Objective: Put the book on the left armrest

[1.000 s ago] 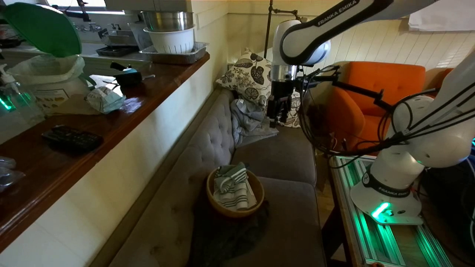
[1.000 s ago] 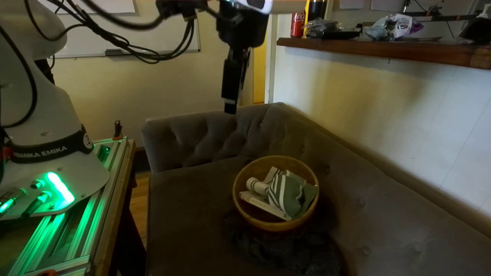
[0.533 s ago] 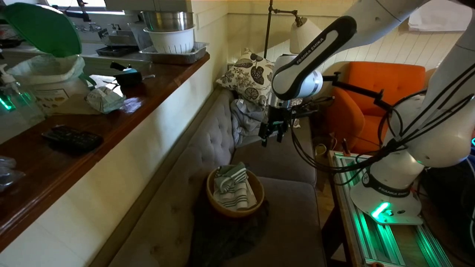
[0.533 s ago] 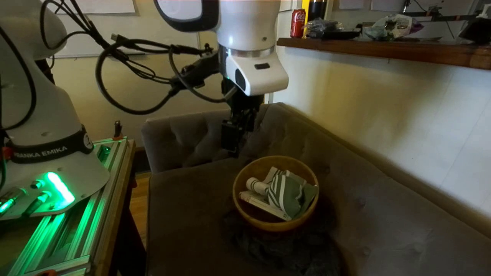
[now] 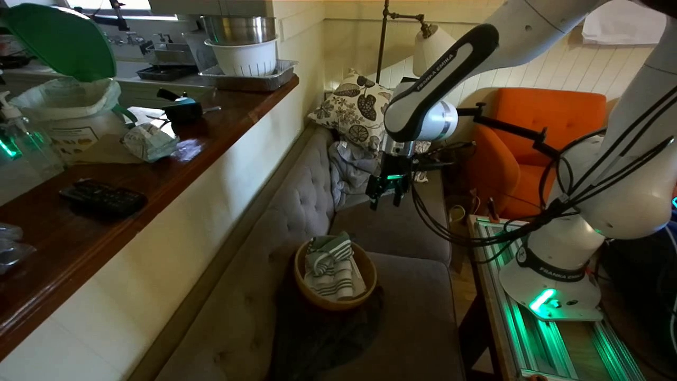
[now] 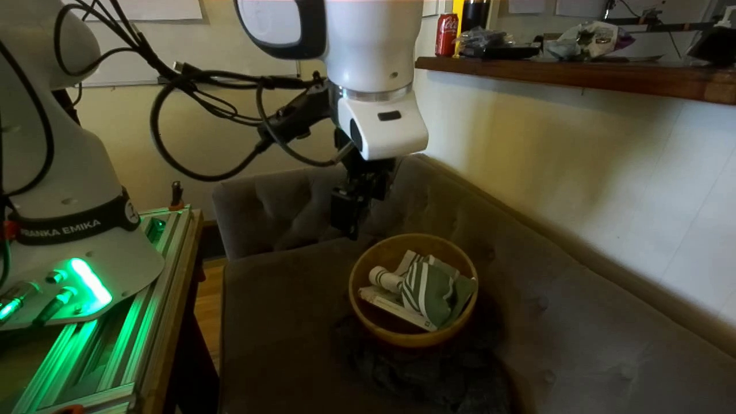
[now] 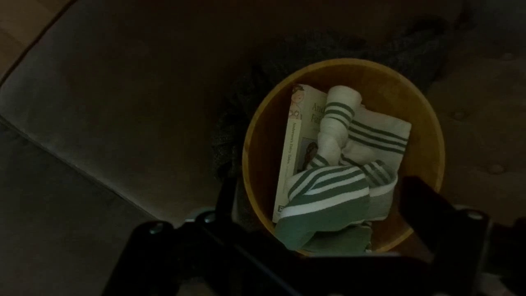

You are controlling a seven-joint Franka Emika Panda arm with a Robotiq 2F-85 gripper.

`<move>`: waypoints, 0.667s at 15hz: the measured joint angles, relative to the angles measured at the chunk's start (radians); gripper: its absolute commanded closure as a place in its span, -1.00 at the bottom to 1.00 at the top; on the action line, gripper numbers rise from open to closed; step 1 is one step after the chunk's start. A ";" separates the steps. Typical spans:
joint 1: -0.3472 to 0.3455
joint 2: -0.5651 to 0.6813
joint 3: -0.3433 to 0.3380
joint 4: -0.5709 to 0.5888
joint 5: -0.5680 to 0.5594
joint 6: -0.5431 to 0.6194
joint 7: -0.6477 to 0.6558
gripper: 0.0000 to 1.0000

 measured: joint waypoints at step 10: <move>-0.017 0.489 0.120 0.161 0.579 0.113 -0.321 -1.00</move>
